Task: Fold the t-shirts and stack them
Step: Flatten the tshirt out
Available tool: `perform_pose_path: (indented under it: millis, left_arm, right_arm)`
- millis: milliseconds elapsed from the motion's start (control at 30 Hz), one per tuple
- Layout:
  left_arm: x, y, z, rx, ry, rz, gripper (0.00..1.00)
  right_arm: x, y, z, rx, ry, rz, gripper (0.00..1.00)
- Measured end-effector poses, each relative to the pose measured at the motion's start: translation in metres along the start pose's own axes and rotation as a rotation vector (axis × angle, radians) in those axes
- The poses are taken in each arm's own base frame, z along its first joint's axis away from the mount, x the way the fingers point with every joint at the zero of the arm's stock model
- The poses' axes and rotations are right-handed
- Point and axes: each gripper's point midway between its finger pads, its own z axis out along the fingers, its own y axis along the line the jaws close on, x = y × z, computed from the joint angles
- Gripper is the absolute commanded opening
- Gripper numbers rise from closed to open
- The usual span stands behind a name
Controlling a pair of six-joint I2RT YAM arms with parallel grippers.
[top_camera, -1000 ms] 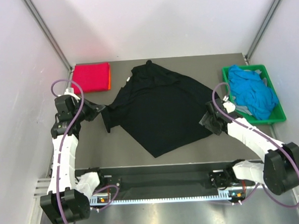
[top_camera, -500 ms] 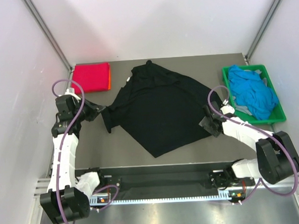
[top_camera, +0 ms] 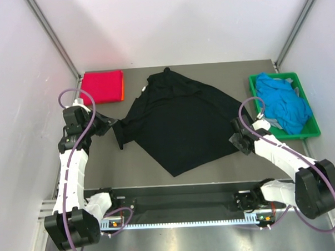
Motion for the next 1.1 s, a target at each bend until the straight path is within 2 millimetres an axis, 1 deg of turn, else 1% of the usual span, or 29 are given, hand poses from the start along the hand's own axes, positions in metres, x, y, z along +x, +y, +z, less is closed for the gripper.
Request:
perform_pose_path:
  millis: [233,367,433,500,533,567,600,633,700,767,833,900,1000,1100]
  left_arm:
    - [0.003,0.000,0.001,-0.001,0.006,0.002,0.00]
    - [0.005,0.001,0.001,-0.002,0.012,0.002,0.00]
    - [0.006,0.001,0.001,-0.001,0.013,0.003,0.00]
    - [0.006,0.001,0.001,0.000,0.015,0.003,0.00]
    - [0.006,0.000,0.001,0.001,0.015,0.003,0.00]
    - [0.006,0.000,0.002,0.002,0.014,0.003,0.00]
    - [0.006,0.000,0.002,0.003,0.014,0.002,0.00]
    - [0.006,0.000,0.002,0.004,0.014,0.002,0.00]
    - [0.007,0.000,0.002,0.002,0.014,0.004,0.00]
    - [0.007,0.003,0.003,-0.023,0.002,0.019,0.00]
    - [0.009,0.005,0.004,-0.056,-0.006,0.041,0.00]
    - [0.012,0.002,0.004,-0.068,-0.012,0.070,0.00]
    - [0.017,-0.005,0.002,-0.048,-0.006,0.082,0.00]
    - [0.021,-0.006,0.004,-0.042,0.003,0.077,0.00]
  right_arm:
    - [0.002,-0.001,0.000,0.000,0.008,0.018,0.51]
    - [0.011,-0.007,0.007,0.017,0.026,0.016,0.49]
    - [0.014,-0.009,0.011,0.029,0.030,0.013,0.43]
    - [0.015,-0.010,0.015,0.039,0.028,0.005,0.32]
    - [0.013,-0.006,0.017,0.032,0.017,0.006,0.20]
    - [0.012,-0.005,0.018,0.031,0.010,0.001,0.14]
    - [0.011,-0.003,0.020,0.033,0.005,0.001,0.05]
    - [0.010,-0.001,0.021,0.032,0.002,0.000,0.00]
    - [0.008,0.002,0.022,0.033,0.000,-0.007,0.00]
    - [0.005,0.000,0.019,0.045,-0.006,-0.025,0.00]
    - [-0.007,0.003,0.010,0.050,-0.031,-0.044,0.00]
    - [-0.025,0.015,-0.004,0.018,-0.070,-0.047,0.00]
    - [-0.059,0.046,-0.032,-0.088,-0.139,-0.032,0.00]
    - [-0.088,0.078,-0.055,-0.171,-0.189,-0.014,0.00]
